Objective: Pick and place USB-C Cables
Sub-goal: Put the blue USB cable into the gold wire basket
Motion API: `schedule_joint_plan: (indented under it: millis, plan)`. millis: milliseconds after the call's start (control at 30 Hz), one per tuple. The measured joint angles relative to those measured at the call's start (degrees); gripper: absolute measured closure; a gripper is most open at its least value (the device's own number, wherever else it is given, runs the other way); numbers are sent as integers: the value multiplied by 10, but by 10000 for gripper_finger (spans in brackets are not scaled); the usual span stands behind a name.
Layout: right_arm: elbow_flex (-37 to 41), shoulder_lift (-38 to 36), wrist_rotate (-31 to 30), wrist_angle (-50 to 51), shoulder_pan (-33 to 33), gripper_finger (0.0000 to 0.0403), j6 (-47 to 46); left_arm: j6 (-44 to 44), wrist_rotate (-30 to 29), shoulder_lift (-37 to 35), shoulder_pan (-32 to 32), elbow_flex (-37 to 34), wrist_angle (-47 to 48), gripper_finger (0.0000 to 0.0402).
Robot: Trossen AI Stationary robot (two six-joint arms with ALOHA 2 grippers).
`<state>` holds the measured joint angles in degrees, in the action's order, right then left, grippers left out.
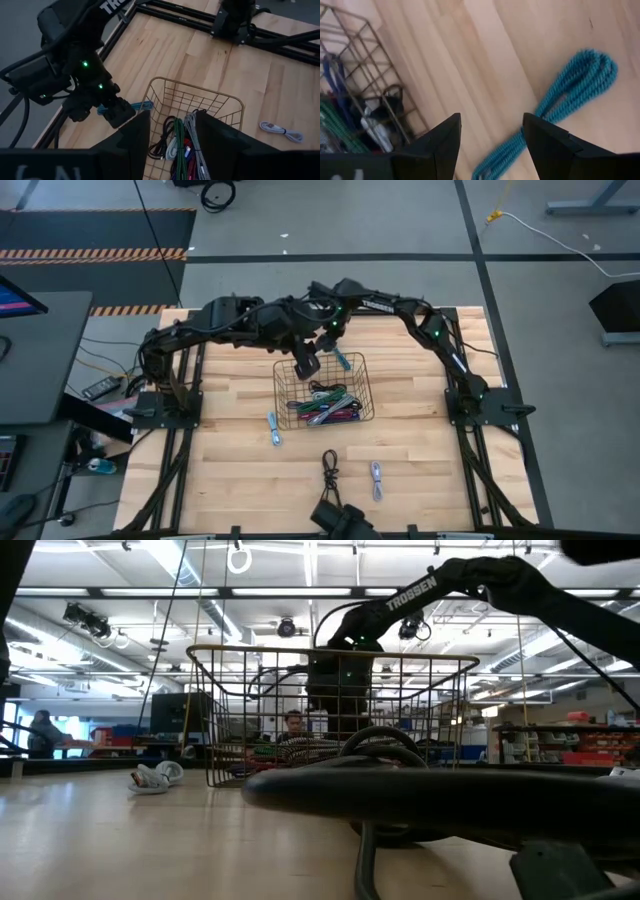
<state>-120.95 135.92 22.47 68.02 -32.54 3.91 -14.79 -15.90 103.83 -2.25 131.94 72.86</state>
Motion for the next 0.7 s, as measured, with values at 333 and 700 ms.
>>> schedule_joint_plan:
  millis: [333,700]
  plan:
    - [0,0,-67,99,-16,183,37,0,0,0,6,0,-3,237]
    - [0,0,49,84,-12,183,64,0,0,0,6,0,-10,237]
